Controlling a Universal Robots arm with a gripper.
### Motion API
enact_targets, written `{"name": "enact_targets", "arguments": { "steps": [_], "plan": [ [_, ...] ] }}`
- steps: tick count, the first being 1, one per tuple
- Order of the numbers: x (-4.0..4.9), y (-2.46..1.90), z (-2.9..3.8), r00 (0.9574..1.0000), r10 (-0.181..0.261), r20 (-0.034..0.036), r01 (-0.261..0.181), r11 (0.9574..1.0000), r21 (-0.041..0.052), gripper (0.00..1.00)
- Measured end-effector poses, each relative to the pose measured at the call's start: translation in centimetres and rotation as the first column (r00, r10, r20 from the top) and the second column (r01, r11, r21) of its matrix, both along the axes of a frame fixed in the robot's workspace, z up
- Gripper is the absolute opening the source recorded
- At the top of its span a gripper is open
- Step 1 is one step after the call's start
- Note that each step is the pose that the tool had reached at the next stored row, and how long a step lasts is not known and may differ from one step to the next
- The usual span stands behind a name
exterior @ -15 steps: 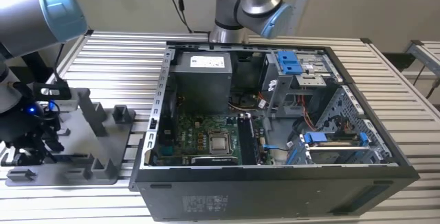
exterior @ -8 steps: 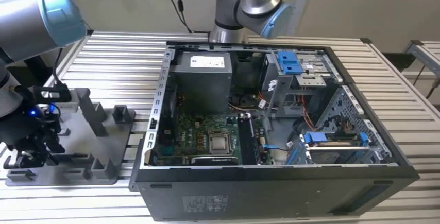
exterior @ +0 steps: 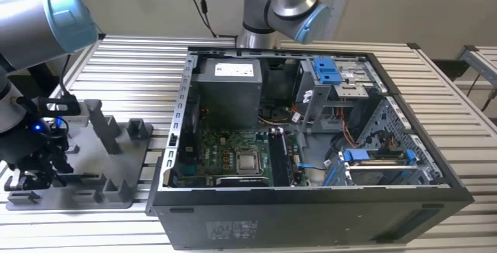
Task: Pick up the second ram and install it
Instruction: 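Pick up the second ram and move it above second insertion slot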
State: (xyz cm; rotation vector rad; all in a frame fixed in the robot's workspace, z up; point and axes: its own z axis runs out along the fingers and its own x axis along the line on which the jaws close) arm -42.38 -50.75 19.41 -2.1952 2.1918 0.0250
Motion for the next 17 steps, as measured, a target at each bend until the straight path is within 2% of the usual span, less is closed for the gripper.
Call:
{"name": "enact_targets", "arguments": {
  "steps": [2, 3, 4, 5, 9, 11, 17],
  "plan": [
    [0.0, 0.0, 0.0, 1.0, 0.0, 0.0, 0.0, 1.0, 0.0, 0.34],
    [0.0, 0.0, 0.0, 1.0, 0.0, -0.0001, 0.0, 1.0, 0.0, 0.27],
    [0.0, 0.0, 0.0, 1.0, 0.0, 0.0, 0.0, 1.0, 0.0, 0.27],
    [0.0, 0.0, -0.01, 1.0, 0.0, 0.0, 0.0, 1.0, 0.0, 0.21],
    [0.0, 0.0, -0.01, 1.0, 0.0, -0.0001, 0.0, 1.0, 0.0, 0.21],
    [0.0, 0.0, -0.01, 1.0, 0.0, -0.0001, 0.0, 1.0, -0.0001, 0.14],
    [0.0, 0.0, -0.02, 1.0, 0.0, 0.0, 0.0, 1.0, 0.0, 0.14]
  ]
}}
